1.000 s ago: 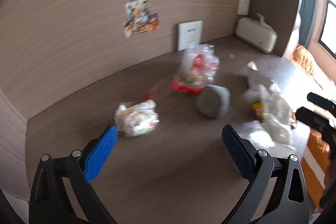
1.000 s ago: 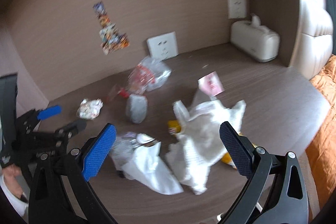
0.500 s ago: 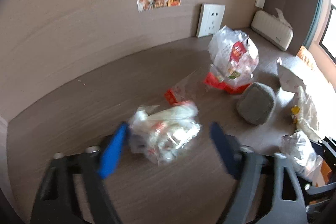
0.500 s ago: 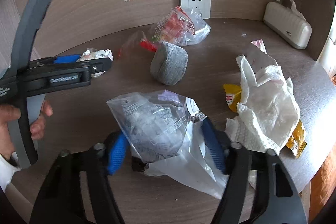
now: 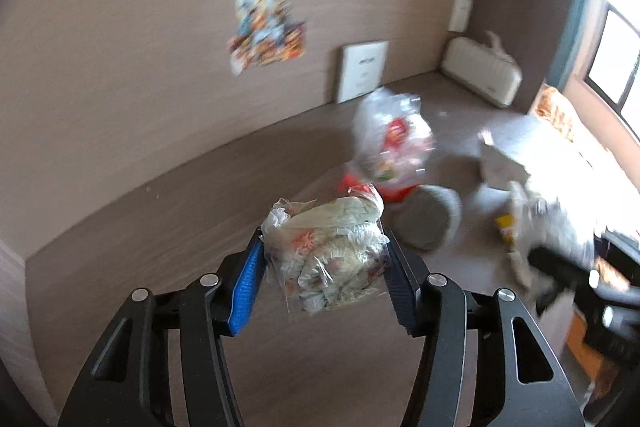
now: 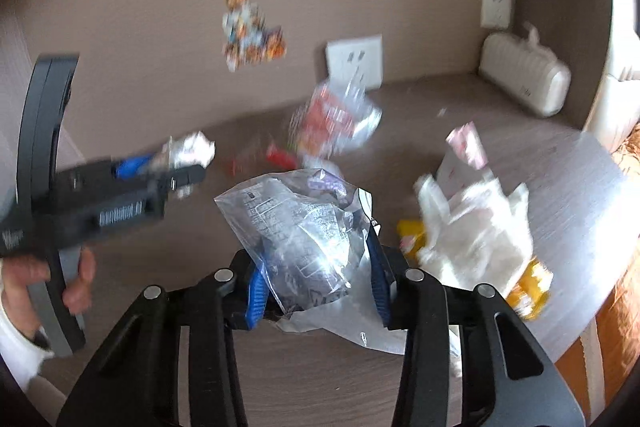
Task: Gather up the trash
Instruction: 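Grasp the white plastic bag with the left tool while the right tool grasps a clear bag, then carry both bags to the white bin and open both tools to drop them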
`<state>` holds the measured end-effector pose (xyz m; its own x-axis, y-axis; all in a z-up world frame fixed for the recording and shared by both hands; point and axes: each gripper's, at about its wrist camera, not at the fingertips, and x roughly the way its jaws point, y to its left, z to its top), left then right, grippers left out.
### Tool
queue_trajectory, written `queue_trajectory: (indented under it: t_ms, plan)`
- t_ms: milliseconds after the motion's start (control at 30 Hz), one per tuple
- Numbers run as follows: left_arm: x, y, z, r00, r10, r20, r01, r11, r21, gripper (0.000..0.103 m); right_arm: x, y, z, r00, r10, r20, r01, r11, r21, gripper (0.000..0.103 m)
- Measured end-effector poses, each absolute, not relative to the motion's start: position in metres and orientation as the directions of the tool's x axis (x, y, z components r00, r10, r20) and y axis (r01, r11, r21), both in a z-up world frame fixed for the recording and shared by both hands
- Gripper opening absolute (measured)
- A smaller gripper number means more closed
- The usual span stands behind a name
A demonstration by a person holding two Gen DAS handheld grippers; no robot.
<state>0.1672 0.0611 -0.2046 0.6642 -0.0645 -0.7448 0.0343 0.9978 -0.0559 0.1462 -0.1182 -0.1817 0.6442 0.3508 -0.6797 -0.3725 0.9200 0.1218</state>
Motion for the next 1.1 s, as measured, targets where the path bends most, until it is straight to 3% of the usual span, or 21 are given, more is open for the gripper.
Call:
queue_trajectory:
  t_ms: [233,500,867,1100]
  plan:
    - [0.156,-0.003,-0.169,0.683,-0.170,-0.710,0.194,0.980,-0.047,0.055,0.130,-0.172,-0.133,0.743,0.285,-0.605,-0.265,0.956,0.125,0.043]
    - [0.142,-0.105,-0.152,0.636,-0.340,-0.693,0.414,0.908,-0.065,0.055,0.092,-0.255,-0.110,0.801,0.133,-0.583,-0.098,0.991,0.091,0.043]
    - [0.120,-0.228,-0.162,0.495,-0.492,-0.716,0.629,0.772,-0.096,0.055,0.042,-0.351,-0.123,0.787,-0.028,-0.617,0.115,0.988,0.103,0.043]
    - [0.109,-0.279,-0.194,0.388,-0.514,-0.765,0.697,0.707,-0.121,0.055,0.018,-0.400,-0.153,0.736,-0.050,-0.675,0.209,0.965,0.156,0.043]
